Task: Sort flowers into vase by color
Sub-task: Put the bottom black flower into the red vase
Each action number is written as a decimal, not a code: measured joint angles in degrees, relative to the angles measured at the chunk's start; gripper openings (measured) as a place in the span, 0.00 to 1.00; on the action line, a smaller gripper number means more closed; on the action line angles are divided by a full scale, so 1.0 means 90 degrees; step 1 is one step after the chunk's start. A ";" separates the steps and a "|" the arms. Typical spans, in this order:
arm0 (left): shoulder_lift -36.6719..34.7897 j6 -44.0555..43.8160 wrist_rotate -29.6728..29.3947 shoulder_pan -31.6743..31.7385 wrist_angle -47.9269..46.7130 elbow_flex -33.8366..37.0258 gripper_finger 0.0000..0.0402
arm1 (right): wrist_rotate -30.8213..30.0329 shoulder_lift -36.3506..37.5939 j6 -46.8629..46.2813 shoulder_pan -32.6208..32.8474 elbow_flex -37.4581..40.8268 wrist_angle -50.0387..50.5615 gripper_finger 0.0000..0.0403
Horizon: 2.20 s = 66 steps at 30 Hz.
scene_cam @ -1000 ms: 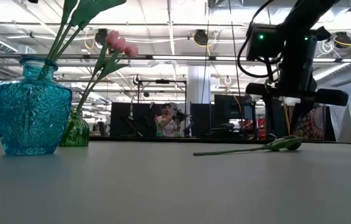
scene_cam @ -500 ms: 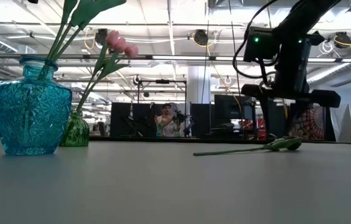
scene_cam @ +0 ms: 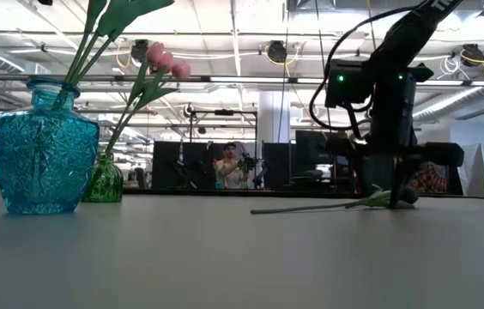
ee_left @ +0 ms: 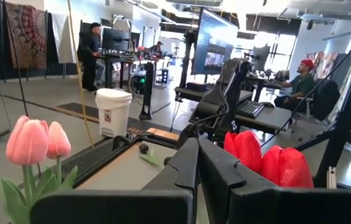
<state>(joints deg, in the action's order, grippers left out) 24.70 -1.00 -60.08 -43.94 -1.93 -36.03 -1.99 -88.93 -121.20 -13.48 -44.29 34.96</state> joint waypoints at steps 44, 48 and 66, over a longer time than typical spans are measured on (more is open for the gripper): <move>0.0004 -0.0023 -0.0001 0.0000 0.0206 0.0000 0.04 | -0.0964 0.0059 0.3222 -0.0001 -0.2279 0.0791 0.01; 0.0004 -0.0021 -0.0001 -0.0001 0.0398 0.0000 0.04 | -0.1318 0.0059 0.3952 0.0001 -0.2999 0.0883 0.01; 0.0004 -0.0018 -0.0074 -0.0002 0.1377 -0.0010 0.04 | -0.1913 0.0059 0.7631 -0.0020 -0.5416 0.0304 0.00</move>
<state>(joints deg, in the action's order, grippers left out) 24.73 -1.17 -60.75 -43.96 10.46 -36.12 -19.21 -88.40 -52.52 -13.66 -93.04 37.69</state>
